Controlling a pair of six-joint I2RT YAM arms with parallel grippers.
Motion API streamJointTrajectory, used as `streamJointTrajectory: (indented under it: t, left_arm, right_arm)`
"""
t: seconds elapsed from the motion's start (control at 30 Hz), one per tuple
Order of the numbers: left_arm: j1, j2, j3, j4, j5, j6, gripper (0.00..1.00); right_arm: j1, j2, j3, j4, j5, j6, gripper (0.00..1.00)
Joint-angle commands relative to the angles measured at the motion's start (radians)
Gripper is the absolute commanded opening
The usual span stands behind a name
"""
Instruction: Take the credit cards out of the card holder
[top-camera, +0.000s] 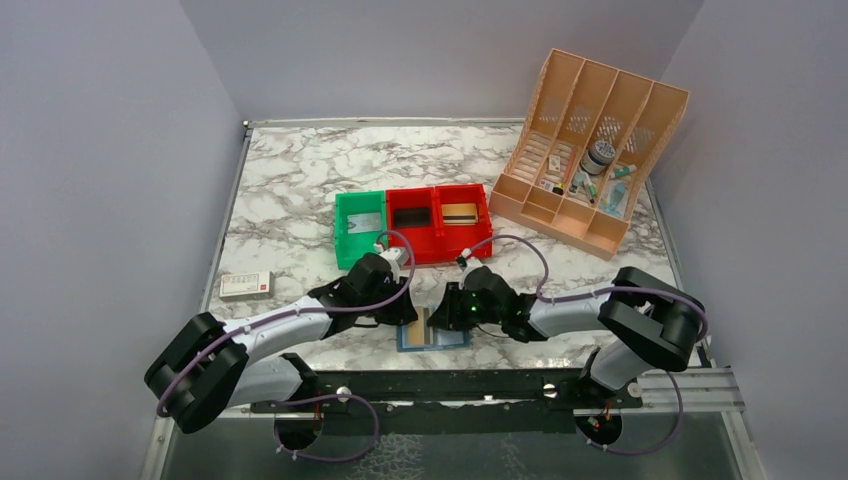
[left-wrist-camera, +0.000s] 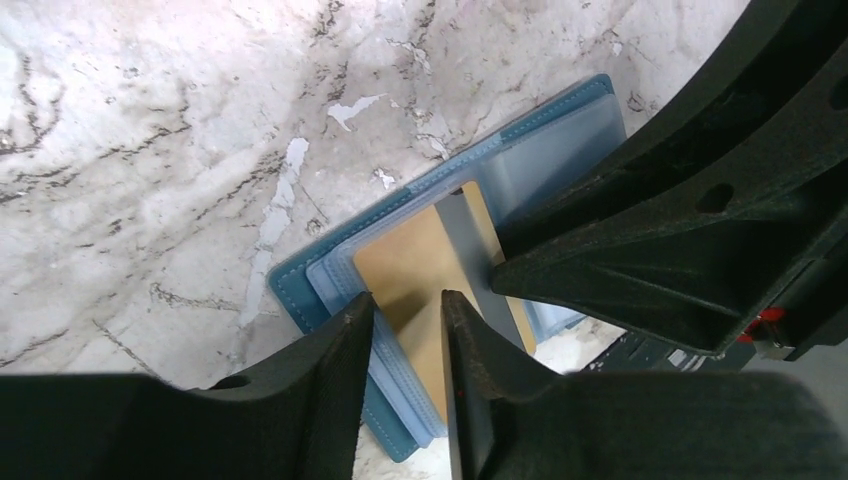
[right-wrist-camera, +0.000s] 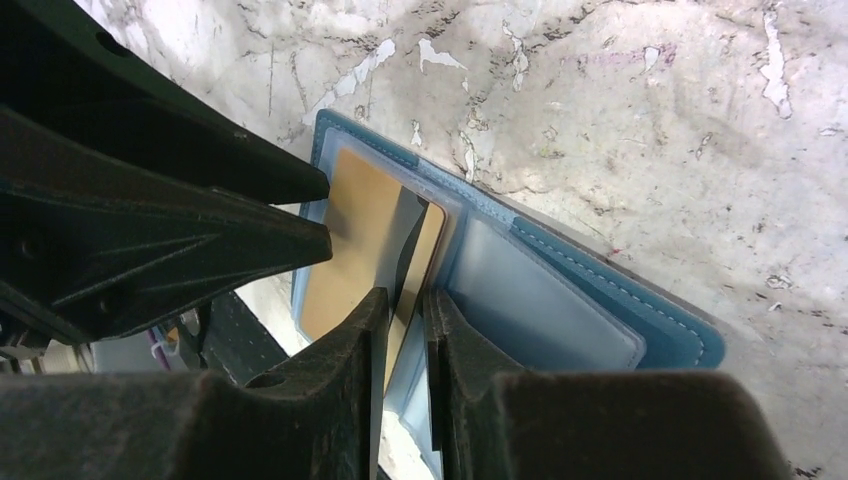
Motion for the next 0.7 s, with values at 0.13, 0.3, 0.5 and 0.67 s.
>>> streamJointTrajectory:
  t: [0.13, 0.3, 0.5, 0.67]
  left_arm:
    - [-0.003, 0.055, 0.010, 0.069, -0.035, -0.038, 0.26]
    - [-0.004, 0.089, 0.006, 0.138, -0.016, -0.051, 0.25]
    - [-0.003, 0.094, 0.020, 0.099, -0.053, -0.051, 0.27]
    - [-0.004, 0.049, 0.022, 0.053, -0.068, -0.046, 0.39]
  right_arm:
    - [-0.037, 0.027, 0.011, 0.090, -0.036, 0.001, 0.12]
    - [-0.091, 0.049, 0.013, 0.171, -0.152, -0.008, 0.06]
    - [-0.170, 0.070, -0.010, 0.249, -0.264, 0.027, 0.02]
    - [-0.188, 0.067, -0.027, 0.253, -0.270, 0.028, 0.02]
